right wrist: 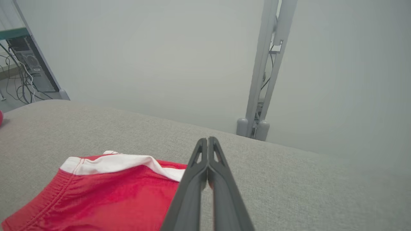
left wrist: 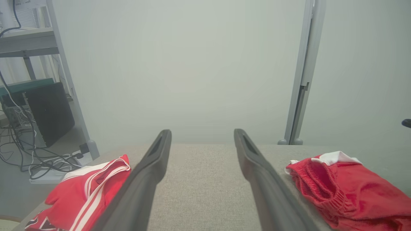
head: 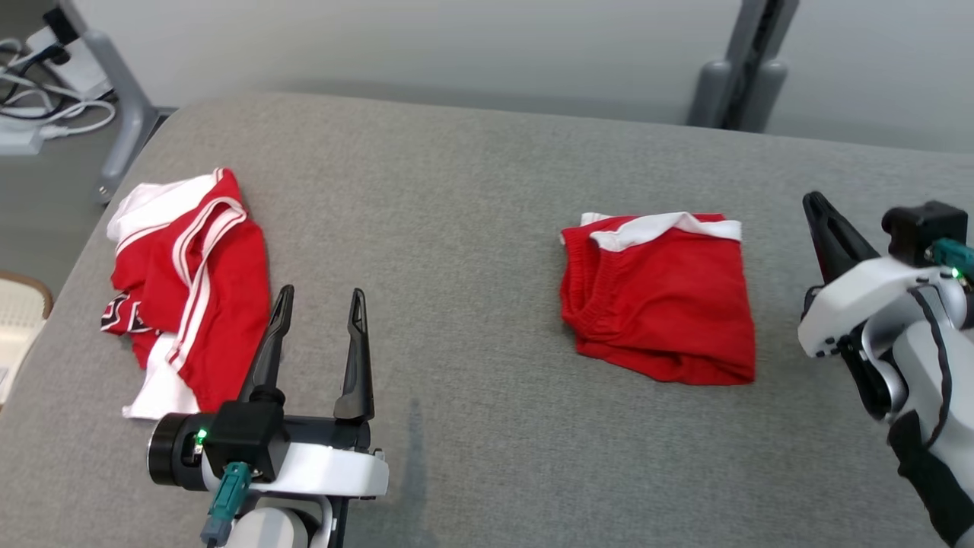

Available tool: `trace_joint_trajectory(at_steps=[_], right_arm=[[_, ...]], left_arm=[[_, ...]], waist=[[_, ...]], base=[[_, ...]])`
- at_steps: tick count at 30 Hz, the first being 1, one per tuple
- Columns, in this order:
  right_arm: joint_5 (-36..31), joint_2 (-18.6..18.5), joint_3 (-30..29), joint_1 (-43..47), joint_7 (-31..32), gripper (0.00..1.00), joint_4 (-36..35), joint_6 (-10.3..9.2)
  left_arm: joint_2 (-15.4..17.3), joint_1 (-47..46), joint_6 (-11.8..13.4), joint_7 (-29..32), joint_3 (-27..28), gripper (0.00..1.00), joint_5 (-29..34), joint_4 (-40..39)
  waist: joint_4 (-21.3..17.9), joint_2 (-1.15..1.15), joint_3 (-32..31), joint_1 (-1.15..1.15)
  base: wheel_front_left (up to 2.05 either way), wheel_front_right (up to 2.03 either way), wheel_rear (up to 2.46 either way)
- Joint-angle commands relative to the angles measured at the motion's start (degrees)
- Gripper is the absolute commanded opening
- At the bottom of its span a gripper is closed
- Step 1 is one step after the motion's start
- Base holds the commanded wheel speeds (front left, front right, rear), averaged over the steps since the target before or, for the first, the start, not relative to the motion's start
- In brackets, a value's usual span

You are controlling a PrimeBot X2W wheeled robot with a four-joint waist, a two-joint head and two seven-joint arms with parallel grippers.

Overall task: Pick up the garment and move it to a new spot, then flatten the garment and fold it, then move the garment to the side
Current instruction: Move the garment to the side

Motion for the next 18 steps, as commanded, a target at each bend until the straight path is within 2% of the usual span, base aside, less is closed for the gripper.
trace_joint_trajectory(at_steps=[1, 5, 6, 7, 8, 12, 14, 18], right_arm=[[-0.88, 0.18, -2.14, 2.73, -0.49, 0.00, -2.23, 0.01], [-2.26, 1.21, -6.32, 7.01, -0.44, 0.00, -6.27, 0.01], [-2.74, 1.69, -7.74, 8.37, -0.43, 0.12, -7.50, 0.00], [-2.97, 2.30, -8.58, 9.93, -0.44, 0.64, -8.48, 0.01], [-2.68, 2.97, -9.22, 11.11, -0.44, 1.00, -9.49, 0.01], [0.84, 3.08, -9.52, 14.04, 3.94, 1.00, -13.51, 0.01], [3.51, 2.70, -7.09, 15.05, 7.66, 1.00, -16.72, 0.02], [9.39, -0.67, -4.55, 15.42, 15.18, 1.00, -21.05, 0.00]], left_arm=[[0.19, 1.08, -0.39, -0.21, 0.64, 1.00, 0.53, 0.02], [0.19, 1.35, -0.95, -0.21, 1.29, 1.00, 0.91, 0.07], [0.18, 1.57, -1.19, -0.21, 1.43, 1.00, 1.12, 0.15], [0.18, 1.70, -1.37, -0.21, 1.62, 1.00, 1.30, 0.18], [0.20, 1.77, -1.41, -0.21, 1.81, 1.00, 1.36, 0.15], [0.18, 1.30, -2.06, -0.21, 2.01, 1.00, 1.75, 0.21], [0.19, 0.84, -2.39, -0.21, 1.97, 1.00, 1.94, 0.32], [0.15, 0.72, -2.68, -0.21, 1.64, 1.00, 2.07, 0.60]], waist=[[-2.11, 0.00, -1.78, 0.00], [-3.51, 0.00, -2.18, 0.00], [-3.96, 0.00, -2.23, 0.00], [-4.35, 0.00, -2.27, 0.00], [-4.70, 0.00, -2.22, 0.00], [-5.32, 0.00, -1.66, 0.00], [-5.24, 0.00, -1.24, 0.00], [-4.93, 0.00, -0.40, 0.00]], base=[[0.00, 0.00, 0.00], [0.00, 0.00, 0.00], [0.00, 0.00, 0.00], [0.00, 0.00, 0.00], [0.00, 0.00, 0.00], [0.00, 0.00, 0.00], [0.00, 0.00, 0.00], [0.00, 0.00, 0.00]])
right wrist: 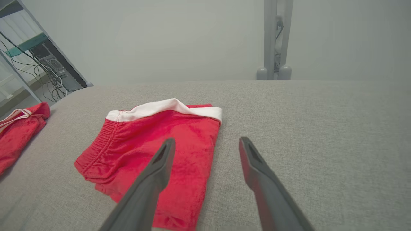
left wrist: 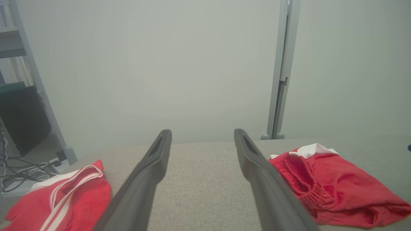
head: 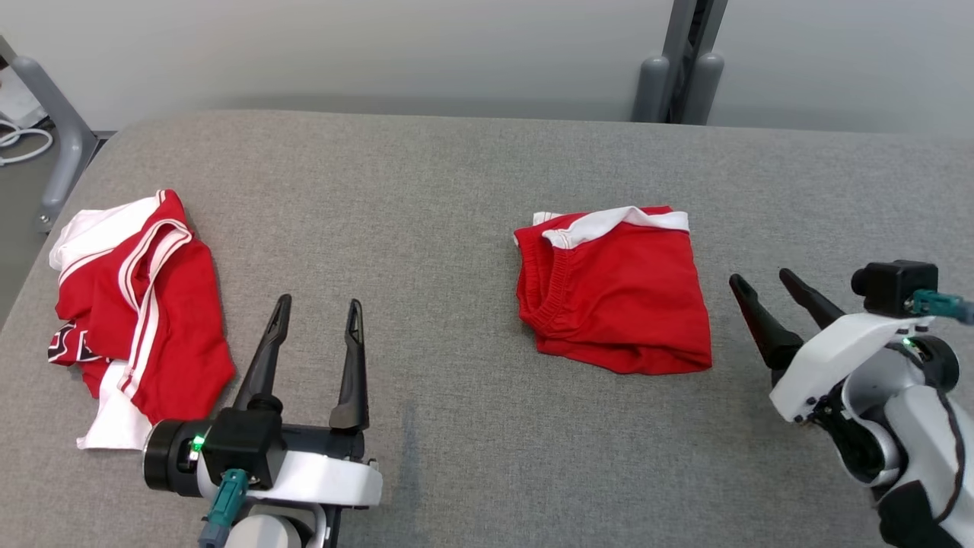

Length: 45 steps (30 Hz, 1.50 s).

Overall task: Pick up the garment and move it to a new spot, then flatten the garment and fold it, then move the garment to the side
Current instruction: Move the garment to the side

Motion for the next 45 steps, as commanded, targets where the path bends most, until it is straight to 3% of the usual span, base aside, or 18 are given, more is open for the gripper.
trace_joint_trajectory(at_steps=[1, 7, 13, 31, 33, 34, 45], right_arm=[[1.93, -0.83, 0.23, 0.12, 1.93, 1.00, -0.59, 0.01], [9.99, -2.83, 0.39, -2.44, 10.40, 1.00, -0.02, 0.01], [12.58, -3.83, 2.04, -6.05, 15.38, 1.00, 3.96, 0.01], [14.88, -2.15, 7.95, -12.14, 15.39, 1.00, 13.28, 0.01], [15.35, -2.05, 8.98, -12.57, 15.14, 0.37, 13.51, 0.01], [15.48, -2.05, 9.53, -12.84, 14.93, 0.00, 13.40, 0.01], [15.45, -5.35, 16.87, -13.86, 9.42, 0.00, 11.52, 0.00]], left_arm=[[0.16, -0.43, -0.32, -0.21, -0.14, 1.00, 0.18, 0.22], [0.18, -1.15, -0.41, -0.21, -1.08, 1.00, 0.21, 0.67], [0.16, -1.74, -0.36, -0.21, -1.77, 1.00, 0.31, 0.74], [0.15, -2.27, 0.14, -0.21, -2.93, 1.00, -0.10, 0.58], [0.15, -2.22, 0.31, -0.21, -3.01, 1.00, -0.09, 0.56], [0.15, -2.24, 0.34, -0.21, -3.06, 1.00, -0.07, 0.55], [0.14, -1.85, 0.06, -0.21, -2.51, 1.00, 0.53, 0.86]], waist=[[0.28, 0.00, 0.35, 0.00], [1.97, 0.00, 1.59, 0.00], [4.13, 0.00, 2.89, 0.00], [8.07, 0.00, 4.76, 0.00], [8.11, 0.00, 4.82, 0.00], [8.11, 0.00, 4.85, 0.00], [6.09, 0.00, 3.72, 0.00]], base=[[0.00, 0.00, 0.00], [0.00, 0.00, 0.00], [0.00, 0.00, 0.00], [0.00, 0.00, 0.00], [0.00, 0.00, 0.00], [0.00, 0.00, 0.00], [0.00, 0.00, 0.00]])
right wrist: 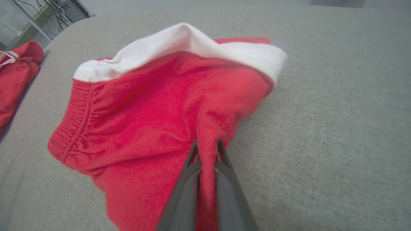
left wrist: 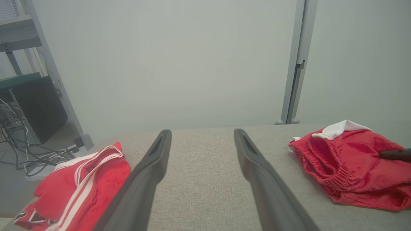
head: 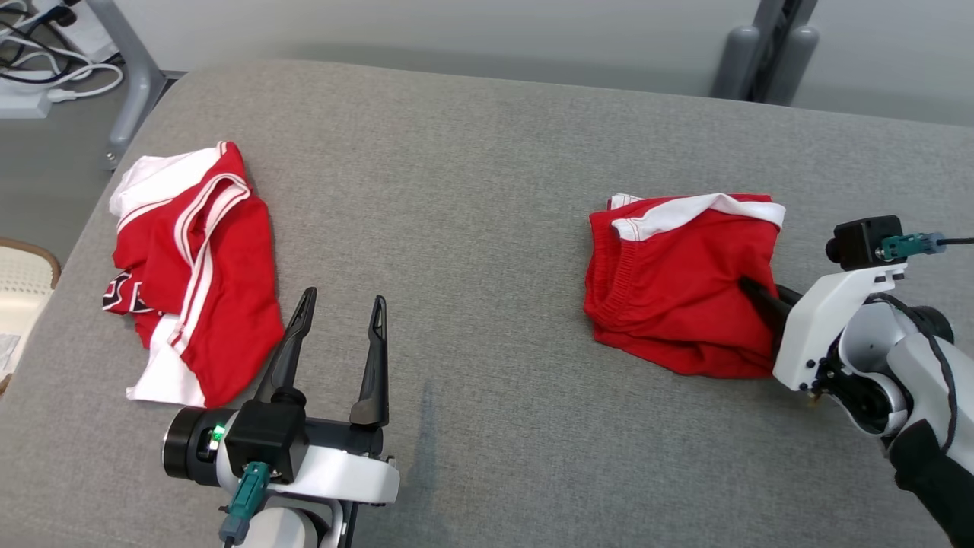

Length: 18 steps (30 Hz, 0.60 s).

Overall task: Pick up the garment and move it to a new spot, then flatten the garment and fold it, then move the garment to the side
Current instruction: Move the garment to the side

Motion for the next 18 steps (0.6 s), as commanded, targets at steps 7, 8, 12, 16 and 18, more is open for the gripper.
trace_joint_trajectory(at_steps=[7, 8, 12, 16, 18], right_arm=[[-0.57, -6.87, 5.54, -1.88, -1.43, 0.00, -2.76, 0.01], [-0.79, -7.95, 6.23, -2.13, -1.35, 0.00, -3.14, 0.01], [-1.81, -14.60, 8.91, -3.12, -1.67, 0.00, -4.87, 0.00], [-2.34, -19.60, 10.24, -2.98, -2.21, 0.00, -5.96, 0.00], [-2.41, -21.97, 10.64, -2.61, -2.51, 0.00, -6.13, 0.00]], left_arm=[[0.17, -0.85, 0.35, -0.21, 0.18, 1.00, -0.08, -0.55], [0.18, -1.02, 0.35, -0.21, 0.19, 1.00, -0.13, -0.62], [0.17, -1.82, 0.14, -0.21, 0.58, 1.00, 0.06, -1.14], [0.17, -2.73, -0.05, -0.21, 0.97, 1.00, 0.49, -1.28], [0.17, -3.03, -0.22, -0.21, 1.15, 1.00, 0.55, -1.34]], waist=[[-2.69, 0.00, 0.48, 0.00], [-2.97, 0.00, 0.79, 0.00], [-4.29, 0.00, 3.07, 0.00], [-5.30, 0.00, 4.92, 0.00], [-5.85, 0.00, 5.81, 0.00]], base=[[0.00, 0.00, 0.00], [0.00, 0.00, 0.00], [0.00, 0.00, 0.00], [0.00, 0.00, 0.00], [0.00, 0.00, 0.00]])
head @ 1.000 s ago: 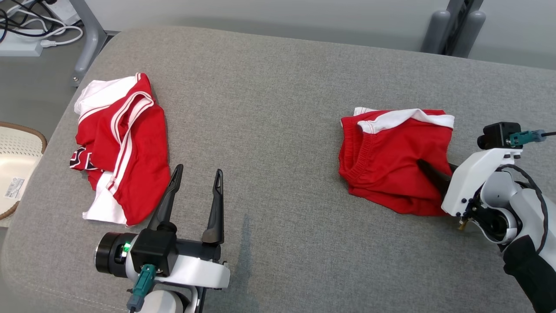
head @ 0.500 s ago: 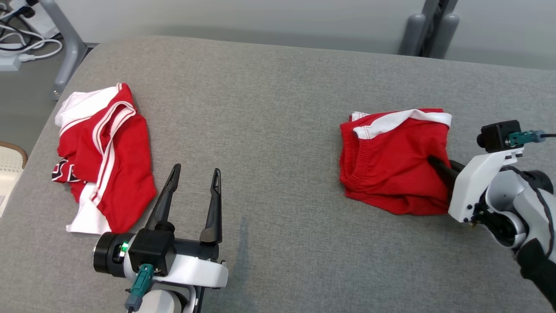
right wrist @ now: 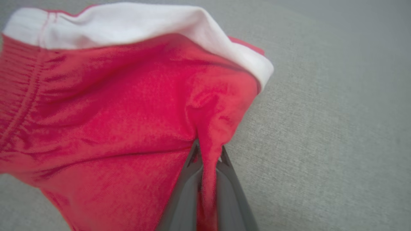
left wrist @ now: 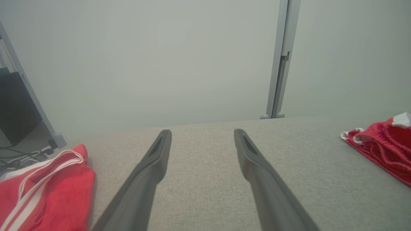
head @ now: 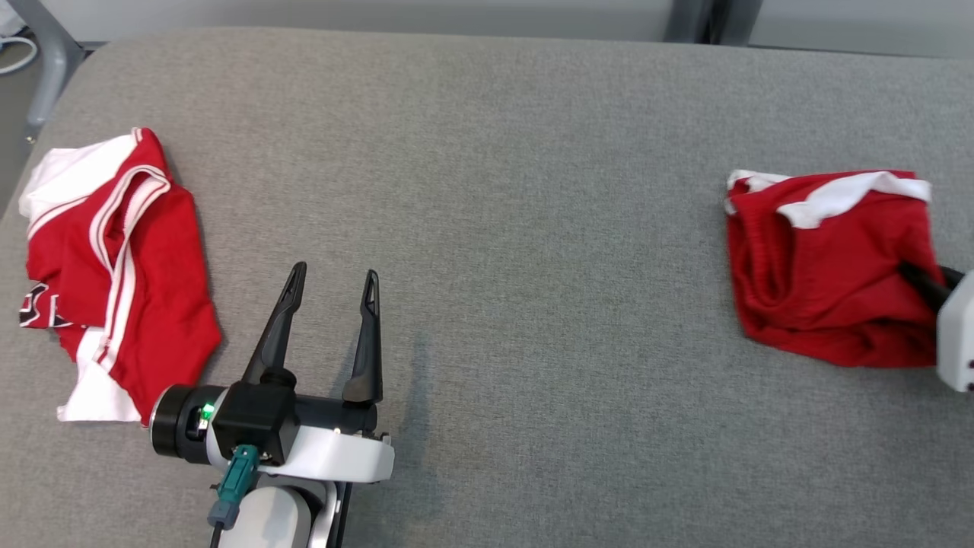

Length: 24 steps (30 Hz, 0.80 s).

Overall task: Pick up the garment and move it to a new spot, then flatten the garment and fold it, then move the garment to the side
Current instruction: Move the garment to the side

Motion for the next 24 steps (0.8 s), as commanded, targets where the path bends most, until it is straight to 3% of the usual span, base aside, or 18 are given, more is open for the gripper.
trace_joint_trajectory(at_steps=[1, 6, 9, 17, 24], right_arm=[[-0.44, -2.59, 0.26, 0.29, -0.60, 0.00, 0.07, -0.01], [-0.30, -7.88, -0.79, 0.37, -1.53, 0.00, 2.23, -0.01], [-3.45, -11.63, -0.11, -0.14, -1.72, 0.00, 4.10, -0.02], [-6.62, -16.75, -2.36, -1.92, -2.61, 0.00, 8.53, -0.02], [-11.16, -17.99, -4.53, -4.38, -2.75, 0.00, 12.85, -0.02]], left_arm=[[0.19, -1.26, -0.29, -0.21, 0.29, 1.00, 0.35, -0.22], [0.19, -2.48, -0.45, -0.21, 0.02, 1.00, 0.69, -0.39], [0.19, -3.13, -0.70, -0.21, 0.00, 1.00, 0.74, -0.56], [0.17, -4.07, -1.00, -0.21, 0.51, 1.00, 1.09, -0.62], [0.17, -4.77, -1.18, -0.21, 0.29, 1.00, 1.07, -0.83]], waist=[[-1.03, 0.00, 1.41, 0.00], [-1.64, 0.00, 3.28, 0.00], [-1.57, 0.00, 4.28, 0.00], [-1.59, 0.00, 7.08, 0.00], [-1.29, 0.00, 9.05, 0.00]], base=[[0.00, 0.00, 0.00], [0.00, 0.00, 0.00], [0.00, 0.00, 0.00], [0.00, 0.00, 0.00], [0.00, 0.00, 0.00]])
